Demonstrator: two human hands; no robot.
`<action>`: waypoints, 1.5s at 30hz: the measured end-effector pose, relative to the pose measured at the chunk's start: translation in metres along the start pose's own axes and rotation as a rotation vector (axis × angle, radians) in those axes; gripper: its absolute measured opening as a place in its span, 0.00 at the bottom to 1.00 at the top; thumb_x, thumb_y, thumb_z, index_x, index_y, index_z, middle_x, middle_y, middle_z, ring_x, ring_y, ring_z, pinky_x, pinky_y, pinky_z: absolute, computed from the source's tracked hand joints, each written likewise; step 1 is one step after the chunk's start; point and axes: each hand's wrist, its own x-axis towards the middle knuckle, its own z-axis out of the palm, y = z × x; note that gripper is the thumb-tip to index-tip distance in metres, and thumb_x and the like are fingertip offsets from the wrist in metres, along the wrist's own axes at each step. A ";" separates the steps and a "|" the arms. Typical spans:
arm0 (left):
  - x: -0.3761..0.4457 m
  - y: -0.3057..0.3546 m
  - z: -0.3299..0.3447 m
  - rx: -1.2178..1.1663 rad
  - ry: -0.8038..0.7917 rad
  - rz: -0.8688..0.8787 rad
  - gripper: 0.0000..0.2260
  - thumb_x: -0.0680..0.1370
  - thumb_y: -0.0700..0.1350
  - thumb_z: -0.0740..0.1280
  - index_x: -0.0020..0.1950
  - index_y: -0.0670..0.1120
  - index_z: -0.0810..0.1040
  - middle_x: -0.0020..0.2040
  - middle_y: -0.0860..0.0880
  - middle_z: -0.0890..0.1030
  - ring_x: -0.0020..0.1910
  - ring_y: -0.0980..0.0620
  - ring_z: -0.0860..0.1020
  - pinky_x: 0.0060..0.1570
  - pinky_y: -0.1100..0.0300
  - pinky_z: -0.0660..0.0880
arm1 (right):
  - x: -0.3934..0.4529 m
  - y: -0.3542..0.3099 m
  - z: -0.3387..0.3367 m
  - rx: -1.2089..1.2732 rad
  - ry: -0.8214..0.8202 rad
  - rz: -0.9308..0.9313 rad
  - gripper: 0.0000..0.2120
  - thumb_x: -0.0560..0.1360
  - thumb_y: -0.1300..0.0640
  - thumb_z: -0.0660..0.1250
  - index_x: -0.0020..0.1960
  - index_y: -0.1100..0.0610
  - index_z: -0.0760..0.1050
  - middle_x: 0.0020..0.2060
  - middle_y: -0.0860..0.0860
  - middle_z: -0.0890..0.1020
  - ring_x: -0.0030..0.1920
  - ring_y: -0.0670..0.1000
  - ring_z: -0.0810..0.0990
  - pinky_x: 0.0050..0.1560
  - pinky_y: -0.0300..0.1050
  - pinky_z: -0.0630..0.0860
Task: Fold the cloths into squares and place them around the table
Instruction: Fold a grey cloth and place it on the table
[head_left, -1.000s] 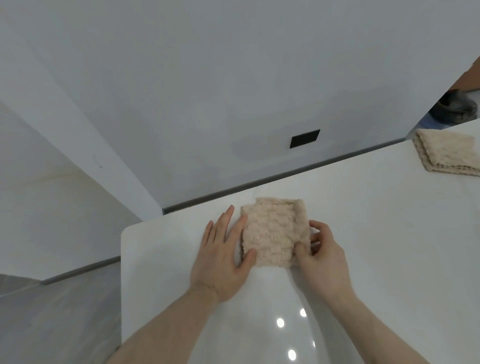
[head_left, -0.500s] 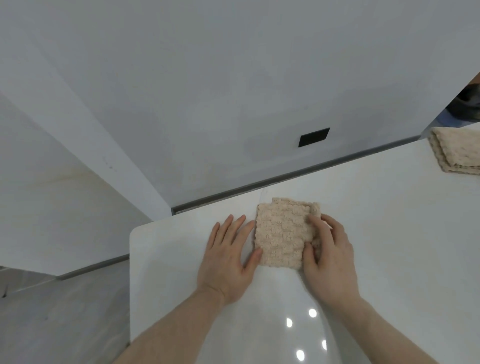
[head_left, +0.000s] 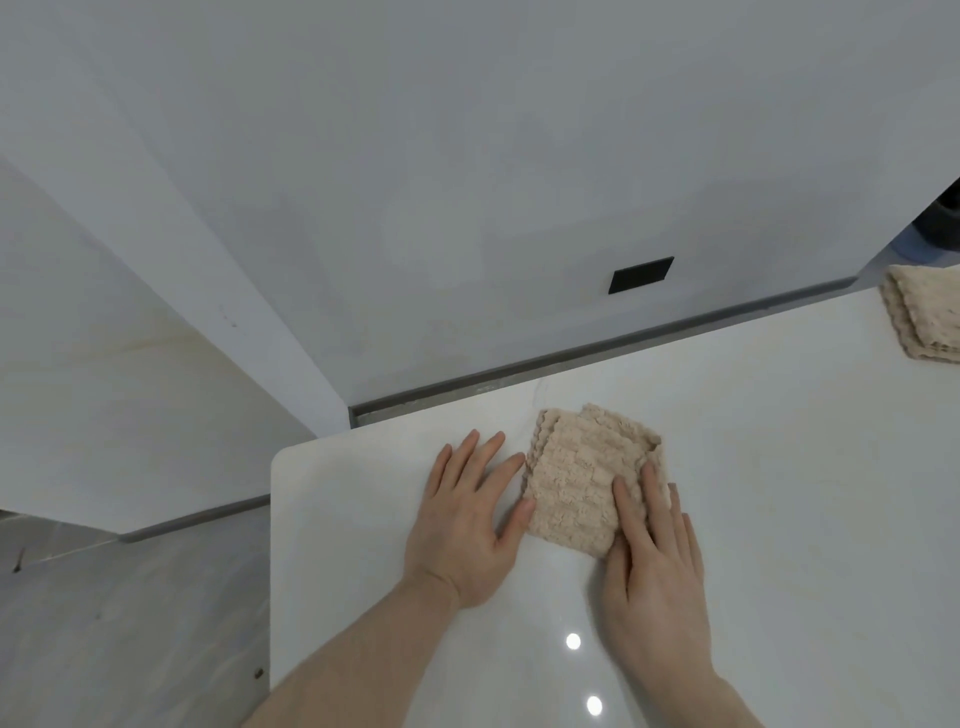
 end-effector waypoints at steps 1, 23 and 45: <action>0.000 0.000 0.000 -0.003 0.000 -0.001 0.26 0.85 0.64 0.48 0.80 0.57 0.66 0.82 0.57 0.58 0.83 0.56 0.46 0.81 0.48 0.49 | -0.001 -0.004 -0.003 0.018 0.008 0.039 0.28 0.81 0.51 0.52 0.80 0.45 0.59 0.82 0.41 0.49 0.82 0.49 0.44 0.80 0.59 0.54; -0.001 -0.003 0.006 -0.054 0.066 0.023 0.24 0.83 0.61 0.53 0.77 0.55 0.71 0.81 0.55 0.63 0.82 0.53 0.54 0.80 0.46 0.53 | 0.010 0.005 -0.057 0.162 0.315 0.215 0.32 0.75 0.55 0.71 0.76 0.48 0.64 0.76 0.49 0.58 0.73 0.55 0.60 0.73 0.57 0.62; -0.002 -0.004 0.007 -0.067 0.077 0.027 0.24 0.83 0.59 0.56 0.76 0.54 0.71 0.80 0.54 0.64 0.82 0.52 0.56 0.80 0.46 0.54 | 0.047 0.002 -0.042 -0.131 0.004 -0.132 0.28 0.78 0.47 0.59 0.78 0.46 0.64 0.81 0.50 0.55 0.82 0.51 0.45 0.81 0.57 0.44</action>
